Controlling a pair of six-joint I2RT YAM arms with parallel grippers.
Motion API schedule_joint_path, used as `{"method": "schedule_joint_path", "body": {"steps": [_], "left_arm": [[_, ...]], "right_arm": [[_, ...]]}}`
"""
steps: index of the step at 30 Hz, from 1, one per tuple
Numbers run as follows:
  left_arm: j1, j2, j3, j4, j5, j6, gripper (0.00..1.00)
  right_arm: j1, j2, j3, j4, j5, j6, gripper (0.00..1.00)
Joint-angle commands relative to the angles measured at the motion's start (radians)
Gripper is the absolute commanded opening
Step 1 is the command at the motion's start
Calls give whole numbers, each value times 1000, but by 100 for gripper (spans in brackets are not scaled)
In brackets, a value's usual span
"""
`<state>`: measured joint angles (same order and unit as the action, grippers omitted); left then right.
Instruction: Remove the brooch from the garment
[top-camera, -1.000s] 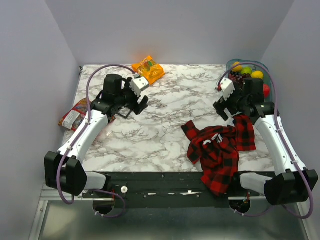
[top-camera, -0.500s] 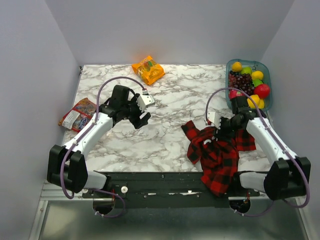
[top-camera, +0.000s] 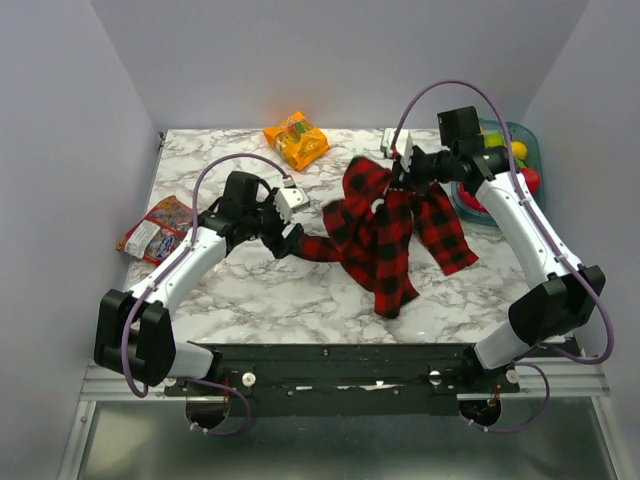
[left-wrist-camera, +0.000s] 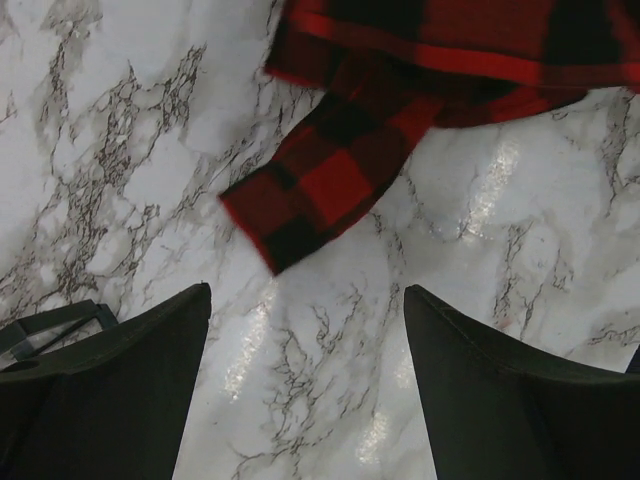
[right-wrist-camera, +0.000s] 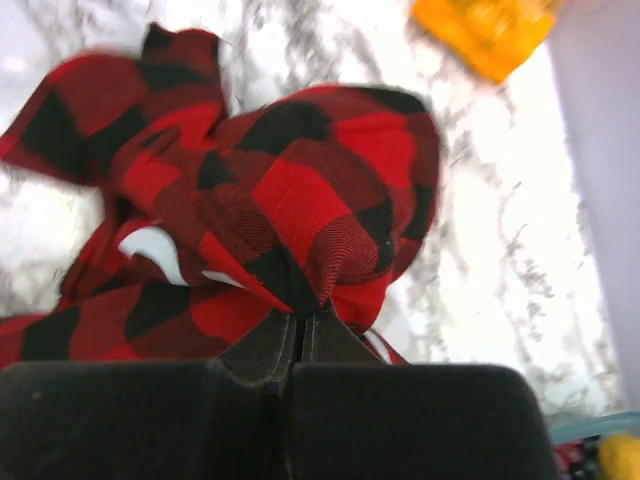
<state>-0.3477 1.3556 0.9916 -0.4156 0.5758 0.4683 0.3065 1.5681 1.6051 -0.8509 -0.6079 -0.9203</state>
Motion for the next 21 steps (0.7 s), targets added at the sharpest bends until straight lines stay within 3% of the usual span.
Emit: {"method": "schedule_joint_path", "body": {"steps": [1, 6, 9, 10, 13, 16, 21], "left_arm": [[-13, -23, -19, 116, 102, -107, 86], [-13, 31, 18, 242, 88, -250, 88], [-13, 69, 47, 268, 91, -296, 88], [-13, 79, 57, 273, 88, -303, 88], [-13, 120, 108, 276, 62, -292, 88], [-13, 181, 177, 276, 15, -275, 88], [-13, 367, 352, 265, 16, -267, 88]], "right_arm": [[-1, 49, 62, 16, -55, 72, 1], [-1, 24, -46, 28, -7, 32, 4], [2, 12, -138, -3, 26, 20, 30], [2, 4, -161, -22, 33, 8, 43], [2, -83, -296, 12, 82, 21, 53], [-9, -153, -390, 72, 149, 47, 56], [-98, -135, -352, 52, 108, 84, 57]]}}
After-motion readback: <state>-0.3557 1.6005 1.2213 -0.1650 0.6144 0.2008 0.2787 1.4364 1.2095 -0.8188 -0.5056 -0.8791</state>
